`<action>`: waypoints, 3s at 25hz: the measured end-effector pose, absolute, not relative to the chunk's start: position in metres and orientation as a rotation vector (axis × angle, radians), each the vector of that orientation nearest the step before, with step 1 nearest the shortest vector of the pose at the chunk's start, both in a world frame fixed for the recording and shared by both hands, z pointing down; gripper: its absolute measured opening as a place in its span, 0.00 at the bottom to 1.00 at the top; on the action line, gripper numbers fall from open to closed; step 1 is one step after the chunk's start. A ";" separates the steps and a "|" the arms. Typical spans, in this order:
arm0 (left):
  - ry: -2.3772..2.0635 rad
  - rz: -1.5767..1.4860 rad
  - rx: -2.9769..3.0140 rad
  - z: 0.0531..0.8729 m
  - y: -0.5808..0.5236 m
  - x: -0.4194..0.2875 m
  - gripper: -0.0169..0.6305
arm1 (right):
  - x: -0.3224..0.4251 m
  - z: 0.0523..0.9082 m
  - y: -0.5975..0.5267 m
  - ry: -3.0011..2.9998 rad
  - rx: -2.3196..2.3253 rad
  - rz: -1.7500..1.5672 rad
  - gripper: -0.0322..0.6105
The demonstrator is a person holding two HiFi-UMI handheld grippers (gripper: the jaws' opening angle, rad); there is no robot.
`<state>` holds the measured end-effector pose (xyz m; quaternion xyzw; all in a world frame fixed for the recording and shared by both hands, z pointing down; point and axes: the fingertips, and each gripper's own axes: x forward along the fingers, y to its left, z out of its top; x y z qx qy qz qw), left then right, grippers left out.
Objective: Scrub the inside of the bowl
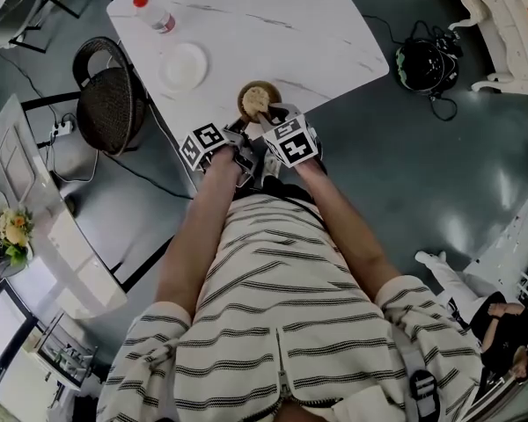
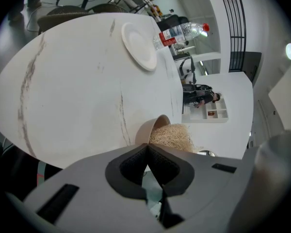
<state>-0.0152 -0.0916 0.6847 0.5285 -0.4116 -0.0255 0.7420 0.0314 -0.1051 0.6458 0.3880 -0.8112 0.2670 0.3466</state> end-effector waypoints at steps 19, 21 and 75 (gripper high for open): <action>-0.902 -0.028 1.187 0.682 -0.086 -0.013 0.04 | 0.062 0.648 -0.117 -2.036 1.009 0.551 0.15; -0.897 -0.024 1.184 0.683 -0.086 -0.012 0.04 | 0.062 0.648 -0.121 -2.033 1.013 0.557 0.15; -0.905 -0.030 1.215 0.679 -0.097 -0.019 0.04 | 0.045 0.650 -0.122 -1.983 0.680 0.484 0.14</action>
